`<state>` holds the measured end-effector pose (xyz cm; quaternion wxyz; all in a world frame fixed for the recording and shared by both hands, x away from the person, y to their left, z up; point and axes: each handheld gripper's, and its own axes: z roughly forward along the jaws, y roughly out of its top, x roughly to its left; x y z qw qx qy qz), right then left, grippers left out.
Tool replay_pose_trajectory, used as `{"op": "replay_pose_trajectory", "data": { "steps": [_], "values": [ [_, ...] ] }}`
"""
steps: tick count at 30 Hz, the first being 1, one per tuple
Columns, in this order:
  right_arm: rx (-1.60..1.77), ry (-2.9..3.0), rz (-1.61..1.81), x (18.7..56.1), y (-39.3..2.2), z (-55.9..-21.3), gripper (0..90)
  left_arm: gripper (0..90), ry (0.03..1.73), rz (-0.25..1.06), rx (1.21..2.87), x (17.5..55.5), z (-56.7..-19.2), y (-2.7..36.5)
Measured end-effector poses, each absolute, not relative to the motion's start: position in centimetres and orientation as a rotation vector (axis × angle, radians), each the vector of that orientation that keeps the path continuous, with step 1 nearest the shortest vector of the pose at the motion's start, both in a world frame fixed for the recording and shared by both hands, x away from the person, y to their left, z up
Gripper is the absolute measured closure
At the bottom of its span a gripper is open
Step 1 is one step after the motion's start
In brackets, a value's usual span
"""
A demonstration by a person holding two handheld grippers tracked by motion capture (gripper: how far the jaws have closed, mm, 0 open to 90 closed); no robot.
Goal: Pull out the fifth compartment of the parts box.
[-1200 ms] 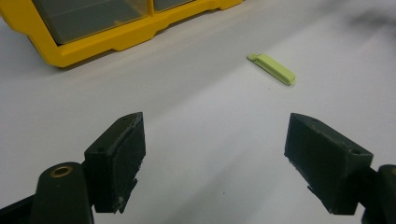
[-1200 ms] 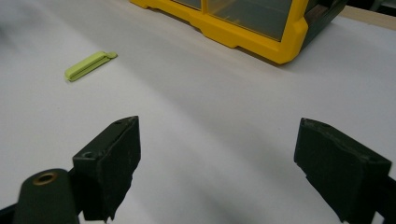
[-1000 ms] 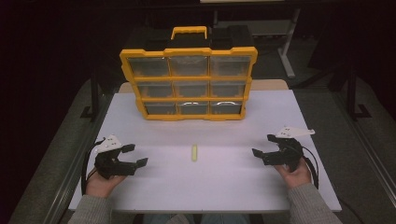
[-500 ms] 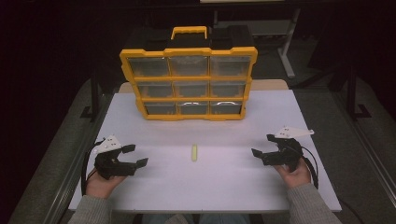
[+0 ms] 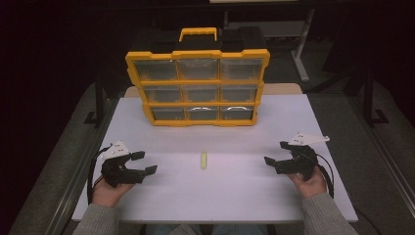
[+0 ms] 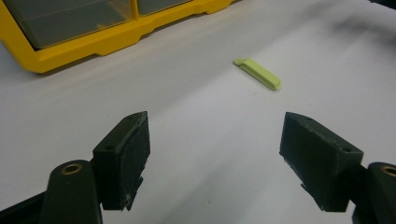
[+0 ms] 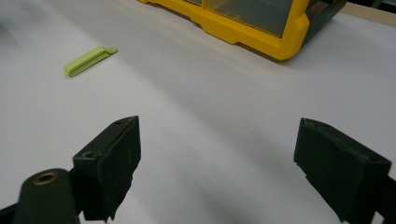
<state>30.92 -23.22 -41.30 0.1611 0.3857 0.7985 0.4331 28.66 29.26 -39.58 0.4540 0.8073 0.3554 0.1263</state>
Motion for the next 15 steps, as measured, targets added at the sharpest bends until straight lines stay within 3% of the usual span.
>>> {"op": "replay_pose_trajectory", "data": {
  "steps": [15],
  "values": [
    [1.105, 2.268, 1.231, 30.6, -23.4, -41.0, 13.7, 26.9, 0.822, 0.215, 2.029, 30.5, -38.7, 27.4]
  ]
}}
